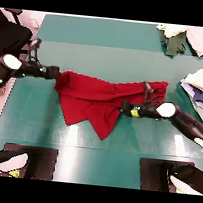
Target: Fold the shirts.
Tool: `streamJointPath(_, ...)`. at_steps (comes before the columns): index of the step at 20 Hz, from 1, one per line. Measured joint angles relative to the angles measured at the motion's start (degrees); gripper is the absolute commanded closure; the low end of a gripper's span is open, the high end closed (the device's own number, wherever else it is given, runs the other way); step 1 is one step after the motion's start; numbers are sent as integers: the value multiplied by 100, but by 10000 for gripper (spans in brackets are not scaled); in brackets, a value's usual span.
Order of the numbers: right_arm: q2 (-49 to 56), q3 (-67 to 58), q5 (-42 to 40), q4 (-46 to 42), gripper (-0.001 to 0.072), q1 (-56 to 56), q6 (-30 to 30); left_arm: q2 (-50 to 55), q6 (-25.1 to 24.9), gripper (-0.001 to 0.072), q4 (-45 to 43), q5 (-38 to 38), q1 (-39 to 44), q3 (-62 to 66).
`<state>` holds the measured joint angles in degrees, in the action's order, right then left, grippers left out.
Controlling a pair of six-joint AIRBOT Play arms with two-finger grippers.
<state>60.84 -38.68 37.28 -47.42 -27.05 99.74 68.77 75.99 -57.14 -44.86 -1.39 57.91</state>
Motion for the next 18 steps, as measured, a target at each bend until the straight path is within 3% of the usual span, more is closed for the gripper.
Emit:
streamJointPath(6, -1521, -710, 313, -1211, 698, 522, 752, -7, 42, 690, -90, -605, -269, 1547)
streamJointPath(14, -3062, -3056, 1235, -2697, 697, 1617, 636, -52, 426, 690, -623, -2524, -328, 5405)
streamJointPath(18, -3263, -4312, 2159, -3036, 697, 2424, 323, -704, 656, 690, -758, -3440, -326, 6284)
